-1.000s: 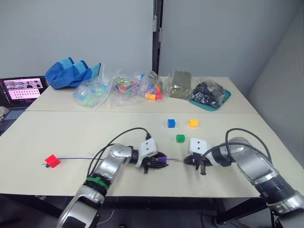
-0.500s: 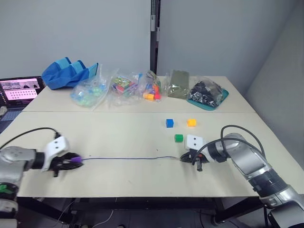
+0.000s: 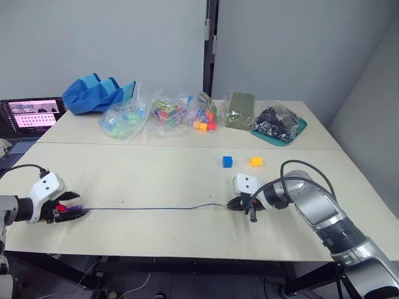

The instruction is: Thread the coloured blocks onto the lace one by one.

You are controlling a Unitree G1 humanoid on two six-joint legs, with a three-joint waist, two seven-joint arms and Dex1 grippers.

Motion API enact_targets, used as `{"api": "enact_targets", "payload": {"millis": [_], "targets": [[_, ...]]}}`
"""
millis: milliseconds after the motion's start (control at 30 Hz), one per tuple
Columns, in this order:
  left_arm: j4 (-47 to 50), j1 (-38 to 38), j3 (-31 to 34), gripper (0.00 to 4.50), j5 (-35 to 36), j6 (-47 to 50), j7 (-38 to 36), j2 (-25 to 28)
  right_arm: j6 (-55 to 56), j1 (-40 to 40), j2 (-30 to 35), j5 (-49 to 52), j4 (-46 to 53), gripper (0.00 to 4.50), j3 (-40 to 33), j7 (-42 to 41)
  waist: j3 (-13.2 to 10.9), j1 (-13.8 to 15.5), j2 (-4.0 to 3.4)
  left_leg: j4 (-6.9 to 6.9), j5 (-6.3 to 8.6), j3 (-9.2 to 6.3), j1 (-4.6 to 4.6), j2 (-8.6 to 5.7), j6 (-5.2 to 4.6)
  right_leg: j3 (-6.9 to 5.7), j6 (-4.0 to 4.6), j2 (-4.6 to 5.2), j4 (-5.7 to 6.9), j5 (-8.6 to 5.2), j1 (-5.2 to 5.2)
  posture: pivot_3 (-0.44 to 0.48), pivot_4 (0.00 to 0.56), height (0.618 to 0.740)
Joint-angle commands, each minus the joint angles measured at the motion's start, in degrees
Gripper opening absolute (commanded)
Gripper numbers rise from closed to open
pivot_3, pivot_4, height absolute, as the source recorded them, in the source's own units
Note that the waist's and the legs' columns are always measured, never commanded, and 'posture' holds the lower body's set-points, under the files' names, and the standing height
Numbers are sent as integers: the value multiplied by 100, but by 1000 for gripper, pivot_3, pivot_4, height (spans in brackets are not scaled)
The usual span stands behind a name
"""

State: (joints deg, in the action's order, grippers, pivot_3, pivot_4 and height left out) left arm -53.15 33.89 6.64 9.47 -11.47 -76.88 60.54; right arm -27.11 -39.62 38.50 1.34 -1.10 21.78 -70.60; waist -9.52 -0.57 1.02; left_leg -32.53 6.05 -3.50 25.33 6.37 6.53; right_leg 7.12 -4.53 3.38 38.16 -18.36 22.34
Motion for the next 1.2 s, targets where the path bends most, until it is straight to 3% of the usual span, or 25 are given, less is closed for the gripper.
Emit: {"api": "enact_targets", "payload": {"millis": [33, 233, 400, 500, 800, 1000, 1133, 1200], "targets": [[571, 245, 224, 4475, 402, -54, -236, -214, -119, -72, 12, 99, 328, 0, -47, -73, 0, 26, 0, 0, 0, 0, 0, 0, 0, 0, 0, 0, -1, 0, -1, 0, 150, 740], [2751, 204, -360, 4475, 770, 735, -354, -1364, -359, -274, -2, -87, 485, 0, 190, -126, 0, 43, 0, -5, -1, 0, 1, 0, 1, 0, 0, 0, 0, 1, -5, 0, 150, 740], [3647, -68, -1069, 4475, 705, 1109, -101, -2492, -526, -436, 108, -260, 628, 0, 560, -325, 1, -23, 1, -15, 0, -2, 2, 0, -2, 2, -1, -1, 2, 2, -7, 0, 150, 740], [3567, -158, -1354, 4475, 634, 1024, 4, -3093, -592, -484, 117, -314, 700, 0, 686, -389, 1, -50, 1, -20, 1, -2, 1, 0, -4, 4, -1, -1, 3, 2, -8, 0, 150, 740], [2494, -55, -1789, 4475, 220, 150, 214, -4058, -710, -597, 165, -358, 752, 0, 771, -496, 0, -13, 1, -29, 1, -4, 3, -1, -5, 3, -2, -1, 2, 2, -12, 0, 150, 740], [1934, 92, -1949, 2665, -99, -46, 418, -4423, -778, -575, 244, -334, 782, 0, 725, -498, 1, 10, 1, -32, 1, -4, 3, -3, -5, 3, -5, -1, 1, 4, -15, 0, 150, 740], [1848, 123, -1903, 2665, -69, -61, 382, -4487, -784, -557, 268, -323, 784, 0, 714, -489, 1, 10, 1, -31, 1, -4, 3, -3, -5, 3, -5, -1, 2, 4, -16, 0, 150, 740], [1866, 86, -1962, 2162, -86, -63, 335, -4520, -797, -549, 269, -320, 794, 0, 715, -480, 1, 12, 0, -31, 1, -5, 2, -3, -5, 3, -5, -1, 2, 4, -16, 0, 150, 740]]}}
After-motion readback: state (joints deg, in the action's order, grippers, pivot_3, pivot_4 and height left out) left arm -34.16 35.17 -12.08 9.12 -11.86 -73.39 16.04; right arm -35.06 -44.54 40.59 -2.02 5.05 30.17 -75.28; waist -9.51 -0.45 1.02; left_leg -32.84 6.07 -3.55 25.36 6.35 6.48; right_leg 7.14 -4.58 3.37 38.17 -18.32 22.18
